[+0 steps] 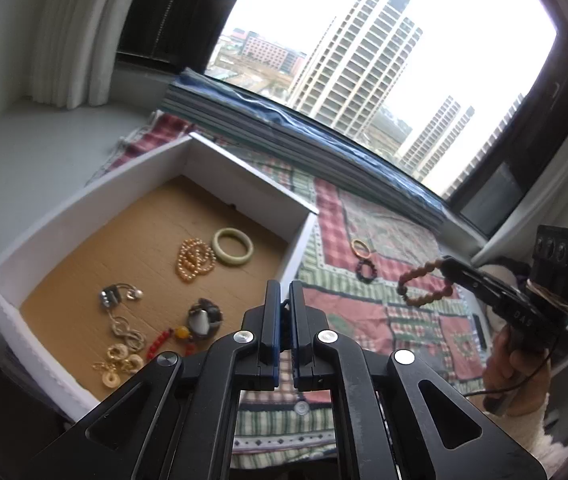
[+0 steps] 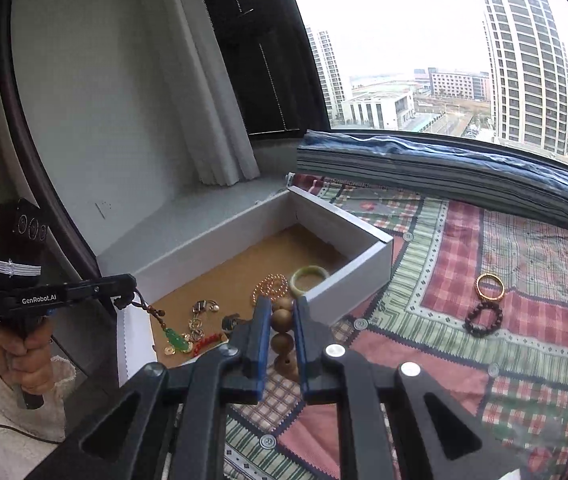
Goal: Organize jewelry
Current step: 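Carry the pendant in the left gripper while the right gripper carries the wooden bracelet into the box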
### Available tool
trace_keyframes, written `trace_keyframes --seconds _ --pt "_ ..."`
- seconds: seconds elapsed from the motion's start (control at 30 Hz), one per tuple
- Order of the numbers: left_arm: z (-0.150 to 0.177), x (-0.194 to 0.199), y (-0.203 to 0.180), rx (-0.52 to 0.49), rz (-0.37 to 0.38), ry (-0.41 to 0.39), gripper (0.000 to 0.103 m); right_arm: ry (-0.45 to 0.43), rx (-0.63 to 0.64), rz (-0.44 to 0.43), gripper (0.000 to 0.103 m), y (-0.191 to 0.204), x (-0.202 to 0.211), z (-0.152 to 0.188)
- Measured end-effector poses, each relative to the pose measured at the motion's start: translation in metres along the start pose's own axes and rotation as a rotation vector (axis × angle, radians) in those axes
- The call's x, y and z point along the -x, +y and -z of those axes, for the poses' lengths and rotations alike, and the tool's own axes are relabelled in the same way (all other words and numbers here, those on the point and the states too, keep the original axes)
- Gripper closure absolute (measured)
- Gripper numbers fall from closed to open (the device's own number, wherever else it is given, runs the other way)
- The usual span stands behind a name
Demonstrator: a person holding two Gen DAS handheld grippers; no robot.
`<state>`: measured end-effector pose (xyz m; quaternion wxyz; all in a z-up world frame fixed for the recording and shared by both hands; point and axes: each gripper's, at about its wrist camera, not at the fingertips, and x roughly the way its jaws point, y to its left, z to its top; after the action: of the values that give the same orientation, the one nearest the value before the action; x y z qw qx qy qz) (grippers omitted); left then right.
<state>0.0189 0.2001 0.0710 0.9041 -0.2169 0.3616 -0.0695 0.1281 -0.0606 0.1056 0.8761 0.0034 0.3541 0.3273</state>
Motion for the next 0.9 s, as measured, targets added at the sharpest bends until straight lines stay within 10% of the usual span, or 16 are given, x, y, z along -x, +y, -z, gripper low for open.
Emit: trace_keyframes --seconds 0.3,0.63,0.8,0.9 --pt "0.001 -0.044 0.072 0.063 -0.164 0.085 0.101 0.113 0.072 -0.093 0.091 0.053 -0.102 -0.03" --pt "0.006 -0.128 0.087 0.022 -0.276 0.209 0.099 0.347 -0.009 -0.016 0.09 0.024 -0.238 -0.01" --pt "0.009 -0.121 0.086 0.009 -0.347 0.172 0.043 0.319 -0.083 0.031 0.064 0.005 -0.222 -0.005" --pt "0.011 -0.099 0.077 0.007 -0.332 0.116 0.034 0.263 -0.077 0.05 0.056 0.01 -0.189 -0.006"
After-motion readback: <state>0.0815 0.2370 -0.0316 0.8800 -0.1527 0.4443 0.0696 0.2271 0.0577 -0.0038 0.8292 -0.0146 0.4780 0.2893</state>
